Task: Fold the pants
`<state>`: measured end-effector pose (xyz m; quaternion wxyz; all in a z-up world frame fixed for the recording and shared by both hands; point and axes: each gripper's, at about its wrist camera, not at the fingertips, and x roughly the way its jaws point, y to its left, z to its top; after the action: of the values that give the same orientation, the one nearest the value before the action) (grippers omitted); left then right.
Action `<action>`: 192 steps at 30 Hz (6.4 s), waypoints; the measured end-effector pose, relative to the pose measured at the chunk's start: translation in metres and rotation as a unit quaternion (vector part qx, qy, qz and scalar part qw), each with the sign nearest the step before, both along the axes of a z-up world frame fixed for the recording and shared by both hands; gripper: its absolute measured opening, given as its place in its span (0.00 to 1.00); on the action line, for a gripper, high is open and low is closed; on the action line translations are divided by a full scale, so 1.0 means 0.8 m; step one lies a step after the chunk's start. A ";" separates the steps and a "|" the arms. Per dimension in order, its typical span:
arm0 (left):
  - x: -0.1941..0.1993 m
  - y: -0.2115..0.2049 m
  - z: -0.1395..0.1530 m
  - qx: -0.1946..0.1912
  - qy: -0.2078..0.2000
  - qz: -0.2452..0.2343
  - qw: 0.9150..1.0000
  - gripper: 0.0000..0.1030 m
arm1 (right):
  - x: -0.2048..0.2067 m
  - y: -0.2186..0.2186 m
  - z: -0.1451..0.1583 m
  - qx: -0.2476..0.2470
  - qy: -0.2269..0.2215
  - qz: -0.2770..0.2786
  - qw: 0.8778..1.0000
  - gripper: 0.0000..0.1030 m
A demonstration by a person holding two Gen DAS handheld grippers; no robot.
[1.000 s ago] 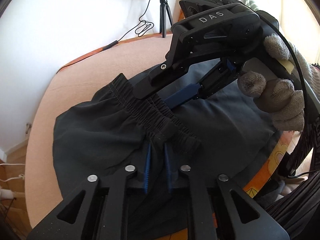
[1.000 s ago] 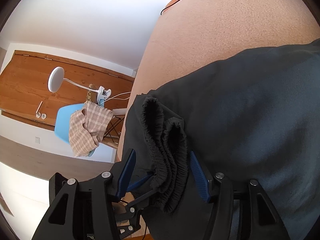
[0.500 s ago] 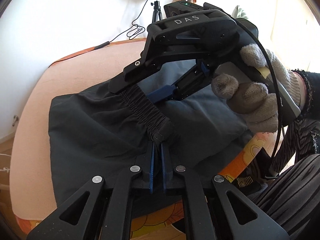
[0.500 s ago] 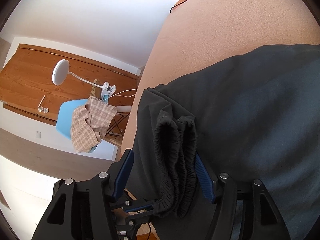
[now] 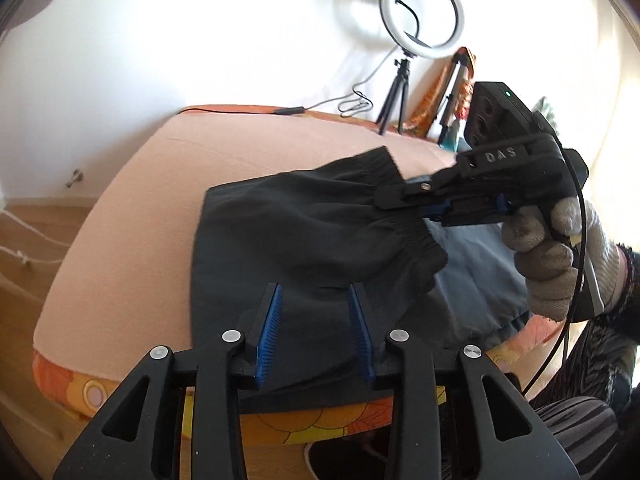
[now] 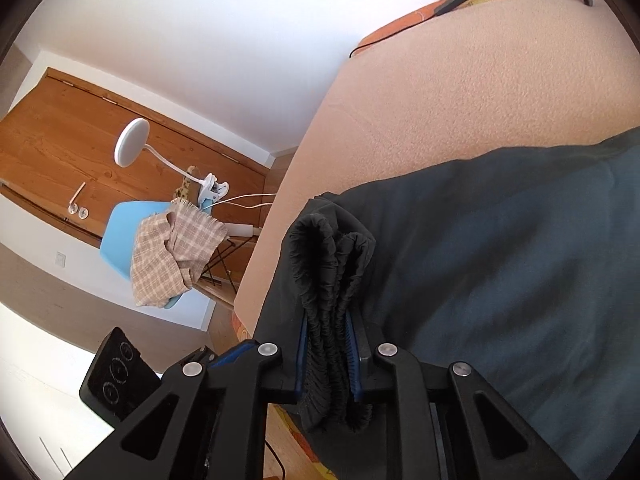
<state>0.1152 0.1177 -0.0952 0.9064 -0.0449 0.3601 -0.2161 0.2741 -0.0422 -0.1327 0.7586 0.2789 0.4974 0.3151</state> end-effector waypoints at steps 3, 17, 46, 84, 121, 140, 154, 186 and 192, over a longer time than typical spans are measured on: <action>-0.012 0.010 0.007 -0.007 -0.002 0.018 1.000 0.32 | -0.009 -0.024 0.012 -0.002 0.003 0.002 1.000 0.15; -0.019 -0.049 0.022 -0.007 -0.026 -0.017 1.000 0.51 | -0.077 -0.175 0.059 -0.045 0.003 -0.068 0.997 0.15; 0.001 -0.173 0.009 -0.005 0.005 -0.099 0.995 0.60 | -0.183 -0.449 0.098 -0.163 0.029 -0.210 0.964 0.15; 0.008 -0.243 -0.035 -0.019 0.109 -0.122 0.986 0.60 | -0.237 -0.529 0.096 -0.388 -0.023 -0.264 0.883 0.38; -0.016 -0.248 -0.039 -0.192 0.072 -0.103 0.973 0.32 | 0.040 -0.117 0.020 -0.342 0.018 -0.028 0.939 0.58; -0.023 -0.249 -0.033 -0.142 0.069 -0.093 0.983 0.40 | 0.059 -0.088 -0.012 -0.443 0.019 0.017 0.896 0.04; -0.006 -0.250 -0.023 -0.153 0.088 -0.118 0.977 0.10 | 0.025 -0.178 0.061 -0.304 -0.027 -0.080 0.949 0.00; -0.029 -0.541 0.084 -0.004 0.066 -0.396 0.916 0.08 | -0.123 -0.520 0.098 -0.064 -0.083 -0.288 0.952 0.00; -0.026 -0.590 0.064 -0.017 0.081 -0.417 0.905 0.08 | -0.143 -0.585 0.074 -0.056 -0.063 -0.314 0.946 0.00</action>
<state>0.0940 -0.3544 -0.0442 0.7001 0.0767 0.4148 -0.5761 0.1597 -0.5104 -0.0731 0.8634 0.3572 0.3529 0.0497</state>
